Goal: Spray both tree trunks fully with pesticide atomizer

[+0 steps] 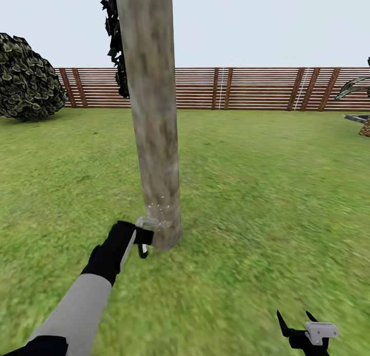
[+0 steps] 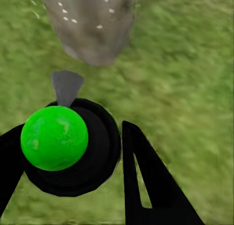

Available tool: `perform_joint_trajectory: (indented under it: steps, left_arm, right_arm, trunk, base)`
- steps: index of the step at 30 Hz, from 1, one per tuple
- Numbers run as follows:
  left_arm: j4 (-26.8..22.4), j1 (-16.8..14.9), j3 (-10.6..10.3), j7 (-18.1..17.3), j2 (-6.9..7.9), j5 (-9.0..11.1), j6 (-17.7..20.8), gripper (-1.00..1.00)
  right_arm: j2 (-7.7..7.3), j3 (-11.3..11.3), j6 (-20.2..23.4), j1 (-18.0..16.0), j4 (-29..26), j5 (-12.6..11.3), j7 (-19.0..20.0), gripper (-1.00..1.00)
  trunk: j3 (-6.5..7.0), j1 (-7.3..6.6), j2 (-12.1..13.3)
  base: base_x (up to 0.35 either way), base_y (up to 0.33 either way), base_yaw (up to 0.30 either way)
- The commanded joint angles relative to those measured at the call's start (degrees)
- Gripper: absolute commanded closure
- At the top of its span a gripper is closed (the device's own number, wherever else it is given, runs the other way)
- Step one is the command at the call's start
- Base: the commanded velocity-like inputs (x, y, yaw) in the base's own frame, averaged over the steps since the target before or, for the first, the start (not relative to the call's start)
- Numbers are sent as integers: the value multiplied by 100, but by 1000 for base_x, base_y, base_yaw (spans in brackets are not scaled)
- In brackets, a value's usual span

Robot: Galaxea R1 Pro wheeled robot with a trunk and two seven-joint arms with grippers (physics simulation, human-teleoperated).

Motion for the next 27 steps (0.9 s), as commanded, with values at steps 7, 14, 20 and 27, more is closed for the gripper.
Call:
perform_joint_trajectory:
  steps: [7, 14, 20, 27]
  left_arm:
    - [-177, -99, 188, -74, 161, -40, 109, 100]
    - [-471, -112, -131, -72, -112, -41, 135, 100]
    - [-634, -109, -36, -87, 313, -41, 214, 100]
    - [-1120, -119, -19, -80, -55, -38, 633, 100]
  right_arm:
    - [6, -47, -26, -12, -8, 39, 42, -100]
    - [6, -47, -26, -11, -14, 33, 42, -100]
    - [10, -47, -26, -10, -15, 34, 42, -100]
    - [15, -47, -26, -12, -14, 32, 42, -100]
  trunk:
    - [-6, -1, -2]
    - [-6, -1, -2]
    - [14, -1, -2]
    - [21, -1, -2]
  base:
    - [0, 0, 0]
    - [-141, 0, 0]
    - [-25, 0, -169]
    - [0, 0, -77]
